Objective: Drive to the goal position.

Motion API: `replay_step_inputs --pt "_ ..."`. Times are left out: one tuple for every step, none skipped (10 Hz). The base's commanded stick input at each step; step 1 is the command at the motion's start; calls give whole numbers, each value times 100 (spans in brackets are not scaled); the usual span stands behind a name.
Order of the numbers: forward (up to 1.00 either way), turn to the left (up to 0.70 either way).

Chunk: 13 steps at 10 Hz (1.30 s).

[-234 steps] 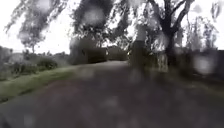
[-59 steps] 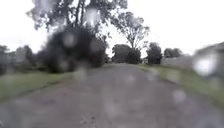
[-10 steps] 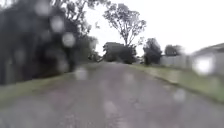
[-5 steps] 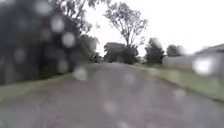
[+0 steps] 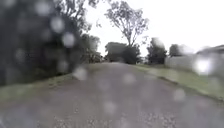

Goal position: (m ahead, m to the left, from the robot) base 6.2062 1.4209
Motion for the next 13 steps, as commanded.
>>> replay_step_inputs --pt "100 -21" --pt "100 0" --pt "100 0" --pt "100 0" --pt "100 0" --pt "100 0" --pt "100 0" --pt "100 0" --pt "100 0" --pt "100 0" --pt "100 0" --pt "100 0" --pt "100 0"
